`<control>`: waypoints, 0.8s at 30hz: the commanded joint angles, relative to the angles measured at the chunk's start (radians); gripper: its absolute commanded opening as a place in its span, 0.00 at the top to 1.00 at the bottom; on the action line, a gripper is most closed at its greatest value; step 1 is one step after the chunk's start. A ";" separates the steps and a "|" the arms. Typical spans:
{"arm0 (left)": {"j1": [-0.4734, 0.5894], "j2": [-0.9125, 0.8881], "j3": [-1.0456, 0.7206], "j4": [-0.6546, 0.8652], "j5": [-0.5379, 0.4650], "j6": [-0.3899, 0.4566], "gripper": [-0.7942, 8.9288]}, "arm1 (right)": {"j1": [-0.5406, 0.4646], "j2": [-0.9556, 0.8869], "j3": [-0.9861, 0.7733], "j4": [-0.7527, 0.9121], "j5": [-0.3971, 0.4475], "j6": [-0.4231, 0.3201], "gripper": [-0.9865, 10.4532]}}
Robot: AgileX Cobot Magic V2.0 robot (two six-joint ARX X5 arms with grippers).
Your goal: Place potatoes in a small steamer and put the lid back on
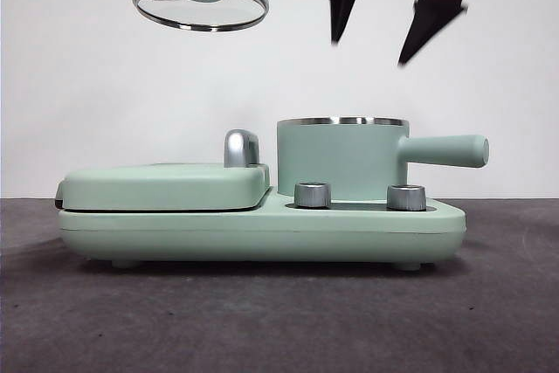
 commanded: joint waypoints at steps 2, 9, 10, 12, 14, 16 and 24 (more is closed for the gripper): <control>-0.009 -0.008 0.029 0.026 0.005 -0.007 0.81 | 0.005 -0.116 -0.060 -0.071 0.047 -0.021 0.50; -0.040 -0.003 0.029 0.026 0.005 0.062 0.84 | 0.011 -0.495 -0.424 -0.050 0.072 -0.039 0.50; -0.046 -0.003 0.029 0.026 0.006 0.072 0.84 | 0.017 -0.546 -0.474 -0.029 0.071 -0.039 0.50; -0.060 0.003 0.029 0.027 0.011 0.092 0.84 | 0.031 -0.640 -0.568 0.021 0.070 -0.039 0.50; -0.074 0.010 0.029 0.028 0.031 0.111 0.86 | 0.043 -0.734 -0.662 0.076 0.069 -0.036 0.50; -0.089 0.023 0.029 0.029 0.064 0.135 0.87 | 0.056 -0.835 -0.760 0.137 0.068 -0.030 0.50; -0.137 0.109 0.030 0.074 0.148 0.263 0.87 | 0.094 -1.171 -1.051 0.257 0.069 0.139 0.50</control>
